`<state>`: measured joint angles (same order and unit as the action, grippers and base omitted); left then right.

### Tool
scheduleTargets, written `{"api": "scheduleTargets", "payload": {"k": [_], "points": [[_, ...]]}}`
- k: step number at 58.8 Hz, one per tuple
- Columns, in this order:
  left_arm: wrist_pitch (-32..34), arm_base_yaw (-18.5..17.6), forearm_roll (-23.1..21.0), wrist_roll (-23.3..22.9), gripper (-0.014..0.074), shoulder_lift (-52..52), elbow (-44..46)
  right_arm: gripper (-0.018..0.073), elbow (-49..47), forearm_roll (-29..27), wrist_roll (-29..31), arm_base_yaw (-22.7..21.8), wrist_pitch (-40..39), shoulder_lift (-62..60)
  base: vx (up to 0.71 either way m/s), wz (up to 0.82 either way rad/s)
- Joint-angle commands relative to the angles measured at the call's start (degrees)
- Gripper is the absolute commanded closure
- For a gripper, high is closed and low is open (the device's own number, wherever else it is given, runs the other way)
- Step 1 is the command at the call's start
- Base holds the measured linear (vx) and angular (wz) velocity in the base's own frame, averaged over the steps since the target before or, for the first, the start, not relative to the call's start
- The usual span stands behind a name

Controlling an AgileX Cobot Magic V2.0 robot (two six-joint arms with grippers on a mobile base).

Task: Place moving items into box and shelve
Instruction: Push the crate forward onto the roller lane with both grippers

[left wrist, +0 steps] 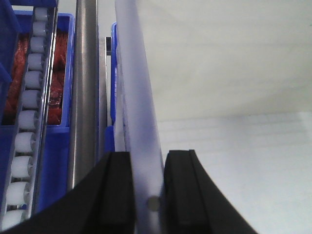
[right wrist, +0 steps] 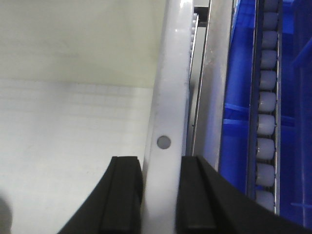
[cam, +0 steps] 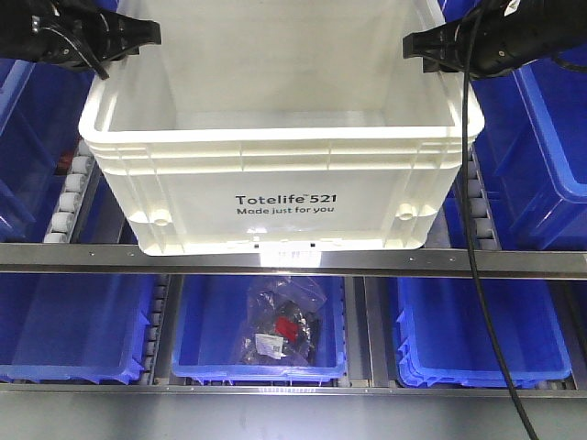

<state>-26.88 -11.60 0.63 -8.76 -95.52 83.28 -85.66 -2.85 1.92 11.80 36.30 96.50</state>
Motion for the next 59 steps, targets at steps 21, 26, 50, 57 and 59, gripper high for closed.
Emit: {"api": "scheduleTargets", "payload": {"k": [21,26,50,57,59], "points": [[20.77,-1.14,-1.76,0.91,0.0610,-1.17,3.14,0.0572,-2.90,-3.60,3.36,0.84,-14.39,0.06,0.00,0.00],[22.24,-1.14,-1.76,0.91,0.0610,-2.01,3.14,0.0571,-2.90,-3.60,3.78,0.84,-15.85,0.43,0.00,0.00],[27.44,-1.14,-0.63,1.09,0.0610,-4.18,3.14,0.0571,-2.90,-3.56,3.78,0.84,-19.39,3.35,0.00,0.00],[26.10,-1.14,-0.63,1.09,0.0610,-4.89,3.14,0.0571,-2.90,-3.56,3.78,0.84,-19.39,3.97,0.00,0.00],[25.98,-1.14,-0.63,1.09,0.0610,-5.06,3.14,0.0571,-2.90,-3.56,3.78,0.84,-19.50,3.98,0.00,0.00]]}}
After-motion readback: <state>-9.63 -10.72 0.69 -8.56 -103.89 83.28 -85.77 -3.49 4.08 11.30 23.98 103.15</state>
